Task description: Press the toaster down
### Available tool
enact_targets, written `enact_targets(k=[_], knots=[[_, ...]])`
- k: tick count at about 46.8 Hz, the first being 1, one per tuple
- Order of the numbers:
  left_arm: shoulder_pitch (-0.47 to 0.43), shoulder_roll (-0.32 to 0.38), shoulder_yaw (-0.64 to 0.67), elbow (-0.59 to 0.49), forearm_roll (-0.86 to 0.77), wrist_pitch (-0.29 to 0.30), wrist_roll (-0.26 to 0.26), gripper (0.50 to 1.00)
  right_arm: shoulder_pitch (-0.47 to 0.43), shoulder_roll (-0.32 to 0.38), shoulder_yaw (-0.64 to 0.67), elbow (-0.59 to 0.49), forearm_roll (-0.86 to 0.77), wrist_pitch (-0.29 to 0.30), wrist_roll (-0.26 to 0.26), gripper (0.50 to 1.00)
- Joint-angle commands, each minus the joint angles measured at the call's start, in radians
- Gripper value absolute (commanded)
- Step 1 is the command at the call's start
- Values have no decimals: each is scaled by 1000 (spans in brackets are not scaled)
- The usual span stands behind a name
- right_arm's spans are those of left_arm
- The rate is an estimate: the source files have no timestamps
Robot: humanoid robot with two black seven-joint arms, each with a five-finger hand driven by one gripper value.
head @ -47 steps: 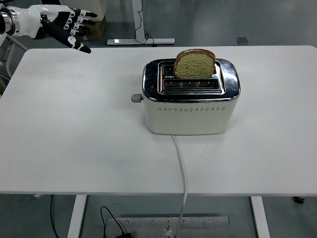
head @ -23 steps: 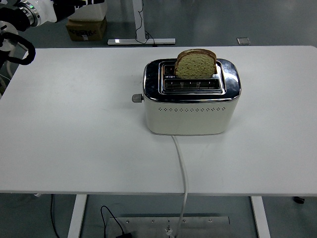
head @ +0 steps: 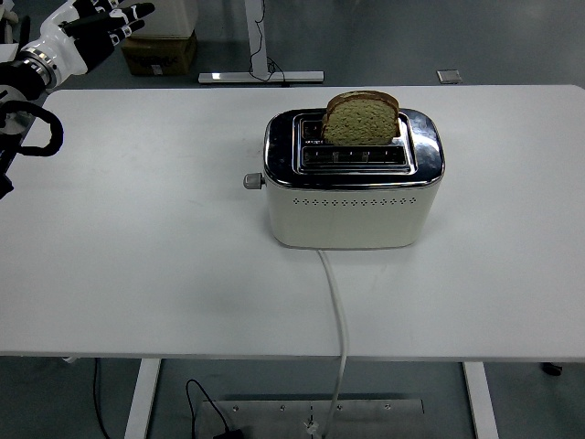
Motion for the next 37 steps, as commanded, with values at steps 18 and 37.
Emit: enact_targets(k=[18,37], knots=[[88,-14,-75,3,-14,15,-2,1000,0,0,0,1,1,0,0,998],[114,-20,-75,3,-39,16,-2,1000,0,0,2,0,3,-2,5,998]])
